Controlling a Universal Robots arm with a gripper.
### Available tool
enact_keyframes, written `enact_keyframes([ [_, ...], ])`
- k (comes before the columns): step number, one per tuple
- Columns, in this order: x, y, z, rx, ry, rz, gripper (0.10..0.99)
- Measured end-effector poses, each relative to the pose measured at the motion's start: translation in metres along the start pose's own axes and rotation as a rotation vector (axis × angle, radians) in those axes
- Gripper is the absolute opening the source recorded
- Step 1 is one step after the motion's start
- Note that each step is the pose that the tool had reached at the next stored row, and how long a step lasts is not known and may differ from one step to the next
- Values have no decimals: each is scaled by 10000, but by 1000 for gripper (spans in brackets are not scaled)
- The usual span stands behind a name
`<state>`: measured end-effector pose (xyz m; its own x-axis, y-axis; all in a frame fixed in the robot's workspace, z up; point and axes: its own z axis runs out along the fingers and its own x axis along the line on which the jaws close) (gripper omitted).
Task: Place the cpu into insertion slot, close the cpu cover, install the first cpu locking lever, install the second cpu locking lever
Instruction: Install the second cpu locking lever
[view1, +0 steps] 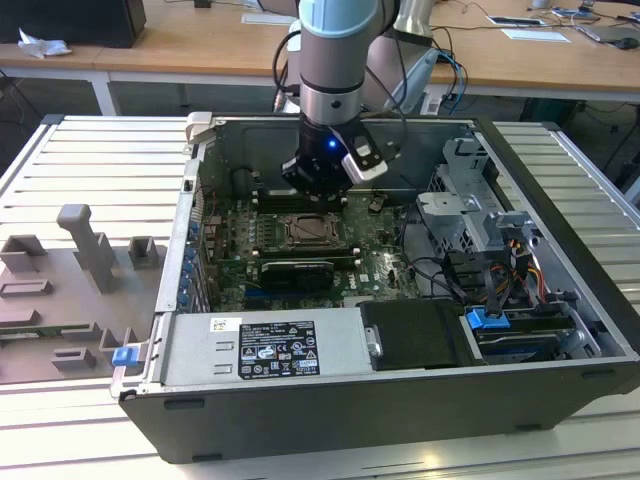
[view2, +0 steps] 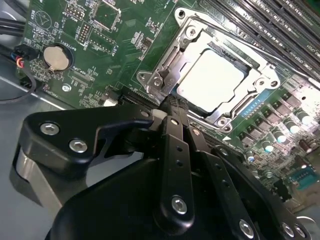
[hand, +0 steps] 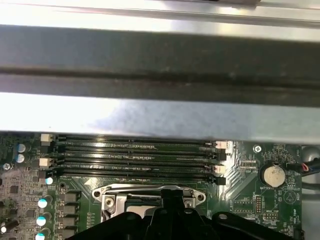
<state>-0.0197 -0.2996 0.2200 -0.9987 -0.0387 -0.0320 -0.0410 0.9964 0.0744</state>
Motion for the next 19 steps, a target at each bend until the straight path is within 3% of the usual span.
enact_keyframes([
  [6,-6,15,-197,0,0,0,106],
  [11,-2,-69,-208,-1,-1,0,106],
  [19,-1,-93,-209,-1,0,0,106],
])
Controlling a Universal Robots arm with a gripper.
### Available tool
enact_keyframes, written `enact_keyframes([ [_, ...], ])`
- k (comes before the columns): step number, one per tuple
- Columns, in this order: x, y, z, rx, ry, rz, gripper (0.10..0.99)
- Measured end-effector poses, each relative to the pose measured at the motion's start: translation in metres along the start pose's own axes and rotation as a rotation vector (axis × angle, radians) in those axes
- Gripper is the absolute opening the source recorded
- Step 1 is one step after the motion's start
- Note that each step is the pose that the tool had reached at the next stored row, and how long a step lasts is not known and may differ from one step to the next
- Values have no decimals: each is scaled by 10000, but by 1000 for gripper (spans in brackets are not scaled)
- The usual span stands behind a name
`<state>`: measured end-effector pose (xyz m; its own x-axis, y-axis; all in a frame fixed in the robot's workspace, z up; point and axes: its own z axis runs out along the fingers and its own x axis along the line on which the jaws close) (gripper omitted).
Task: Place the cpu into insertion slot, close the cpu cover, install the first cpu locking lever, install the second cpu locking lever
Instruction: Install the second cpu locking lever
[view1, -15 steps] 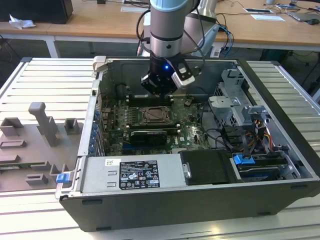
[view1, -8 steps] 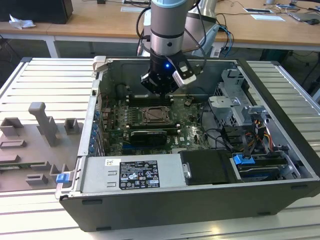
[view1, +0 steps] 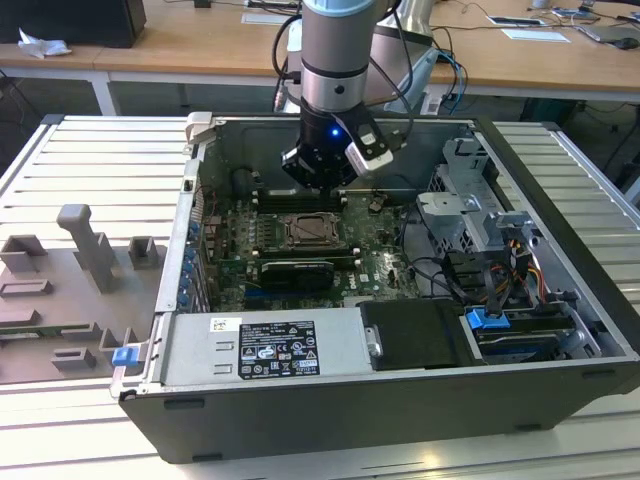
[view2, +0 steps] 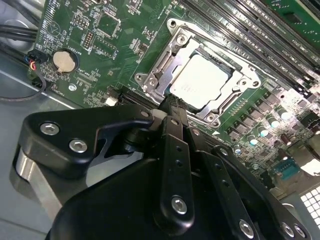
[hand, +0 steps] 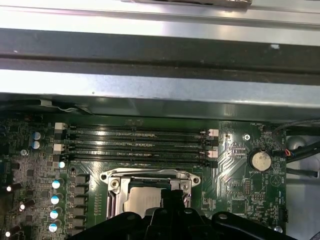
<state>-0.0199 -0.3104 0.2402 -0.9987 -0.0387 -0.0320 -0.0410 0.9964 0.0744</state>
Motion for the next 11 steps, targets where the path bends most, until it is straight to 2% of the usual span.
enact_keyframes([
  [11,3,-13,-1,0,0,0,106],
])
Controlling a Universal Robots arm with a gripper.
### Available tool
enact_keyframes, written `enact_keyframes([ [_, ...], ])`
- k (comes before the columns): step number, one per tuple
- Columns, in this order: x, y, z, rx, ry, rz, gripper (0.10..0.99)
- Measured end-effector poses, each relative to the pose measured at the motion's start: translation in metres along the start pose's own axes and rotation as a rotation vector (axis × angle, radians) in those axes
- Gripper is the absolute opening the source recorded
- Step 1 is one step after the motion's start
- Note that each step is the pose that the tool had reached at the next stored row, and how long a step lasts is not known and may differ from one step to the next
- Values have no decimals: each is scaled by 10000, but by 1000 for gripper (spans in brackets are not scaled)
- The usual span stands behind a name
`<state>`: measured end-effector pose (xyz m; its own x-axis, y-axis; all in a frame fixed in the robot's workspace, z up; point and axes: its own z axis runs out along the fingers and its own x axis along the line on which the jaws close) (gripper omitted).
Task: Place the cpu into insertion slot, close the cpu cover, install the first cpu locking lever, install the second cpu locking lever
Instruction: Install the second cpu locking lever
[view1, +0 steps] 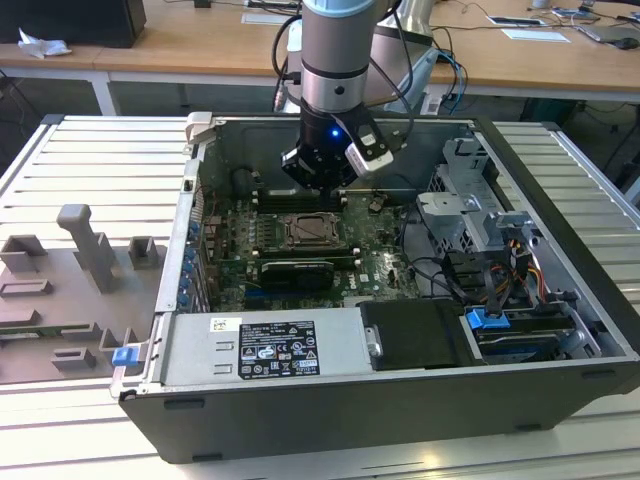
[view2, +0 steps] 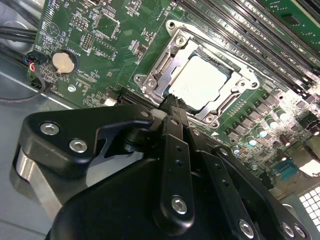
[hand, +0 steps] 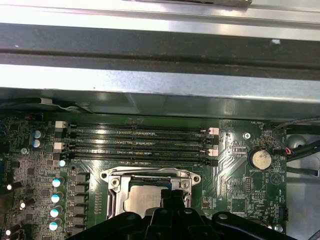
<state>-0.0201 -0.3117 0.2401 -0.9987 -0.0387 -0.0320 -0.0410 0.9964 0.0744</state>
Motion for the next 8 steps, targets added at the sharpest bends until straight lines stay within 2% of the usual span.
enact_keyframes([
  [3,0,-1,0,0,0,1,106],
  [8,-2,-3,-42,-2,-1,-1,106],
])
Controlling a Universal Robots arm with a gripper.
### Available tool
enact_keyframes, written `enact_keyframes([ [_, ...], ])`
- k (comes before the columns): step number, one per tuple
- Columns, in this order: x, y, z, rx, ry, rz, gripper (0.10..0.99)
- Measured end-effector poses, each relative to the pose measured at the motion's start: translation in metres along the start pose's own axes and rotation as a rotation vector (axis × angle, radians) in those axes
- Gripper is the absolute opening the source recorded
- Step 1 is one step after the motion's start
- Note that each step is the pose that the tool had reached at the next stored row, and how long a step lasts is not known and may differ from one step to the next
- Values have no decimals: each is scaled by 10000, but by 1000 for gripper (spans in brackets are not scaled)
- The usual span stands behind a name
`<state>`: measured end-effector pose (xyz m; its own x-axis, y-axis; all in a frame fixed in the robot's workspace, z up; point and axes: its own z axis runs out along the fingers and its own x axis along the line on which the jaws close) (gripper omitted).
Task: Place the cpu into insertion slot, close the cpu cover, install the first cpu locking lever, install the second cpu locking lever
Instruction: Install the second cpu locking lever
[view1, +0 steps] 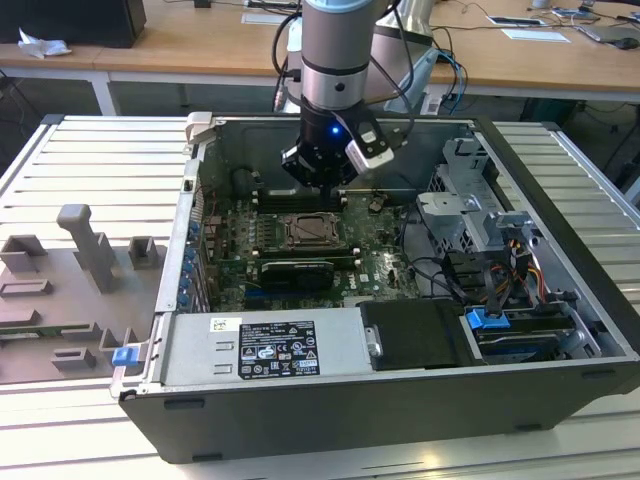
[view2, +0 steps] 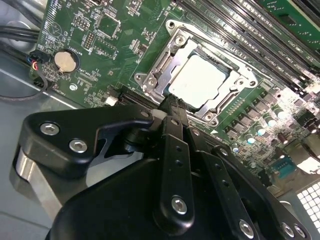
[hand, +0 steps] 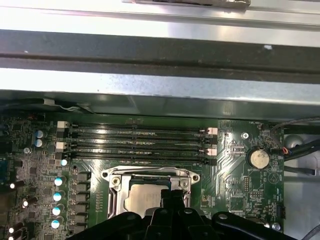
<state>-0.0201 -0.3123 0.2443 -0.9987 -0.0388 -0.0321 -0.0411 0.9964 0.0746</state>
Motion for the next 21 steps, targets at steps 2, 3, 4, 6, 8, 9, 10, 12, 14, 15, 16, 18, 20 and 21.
enact_keyframes([
  [2,1,-20,-2,1,1,1,106],
  [3,2,-39,-4,2,8,4,106],
  [4,2,-49,-4,1,29,8,106],
  [6,4,-85,-7,-4,122,18,106],
  [8,6,-144,-12,-4,135,20,106],
  [9,7,-170,-13,-4,135,21,106],
  [10,8,-201,-16,-9,134,21,106],
  [12,9,-229,-21,-60,133,21,106],
  [14,8,-265,-91,-81,131,22,106],
  [15,12,-369,-96,-102,146,25,106],
  [16,13,-382,-92,-105,185,27,106],
  [18,15,-409,-74,-115,298,36,106],
  [20,17,-448,-56,-131,321,38,106],
  [21,19,-474,-47,-146,321,38,106],
])
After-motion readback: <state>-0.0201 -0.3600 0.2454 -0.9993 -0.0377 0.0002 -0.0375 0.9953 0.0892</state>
